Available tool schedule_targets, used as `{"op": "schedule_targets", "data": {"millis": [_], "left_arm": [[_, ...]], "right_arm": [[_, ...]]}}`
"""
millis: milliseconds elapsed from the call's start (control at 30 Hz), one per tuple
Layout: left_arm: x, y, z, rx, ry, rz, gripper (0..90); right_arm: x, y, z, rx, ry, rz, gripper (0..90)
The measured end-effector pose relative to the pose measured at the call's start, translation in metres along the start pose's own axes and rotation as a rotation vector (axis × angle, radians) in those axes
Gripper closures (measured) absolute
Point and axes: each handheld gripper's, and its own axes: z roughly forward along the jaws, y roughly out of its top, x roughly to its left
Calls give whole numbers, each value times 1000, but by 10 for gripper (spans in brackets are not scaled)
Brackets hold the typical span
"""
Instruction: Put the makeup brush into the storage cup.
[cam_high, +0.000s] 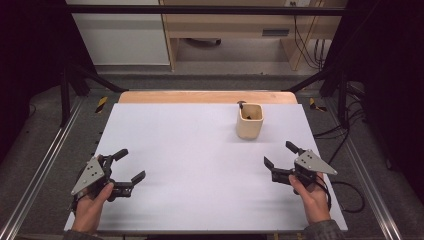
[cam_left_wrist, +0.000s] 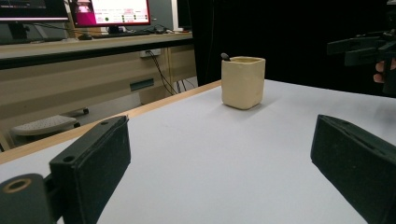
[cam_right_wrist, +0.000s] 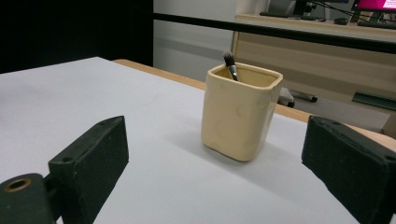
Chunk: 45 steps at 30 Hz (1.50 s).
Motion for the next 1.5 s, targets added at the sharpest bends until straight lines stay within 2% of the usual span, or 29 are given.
{"op": "schedule_targets", "data": {"millis": [667, 1033, 1500], "left_arm": [[-1, 0, 1, -6, -9, 3, 46], [-3, 1, 1, -14, -16, -2, 46], [-3, 2, 0, -27, -23, 0, 33]], "right_arm": [[-3, -13, -20, -11, -8, 26, 75], [-3, -19, -28, -27, 6, 28, 73], [5, -27, -29, -27, 28, 28, 34]]}}
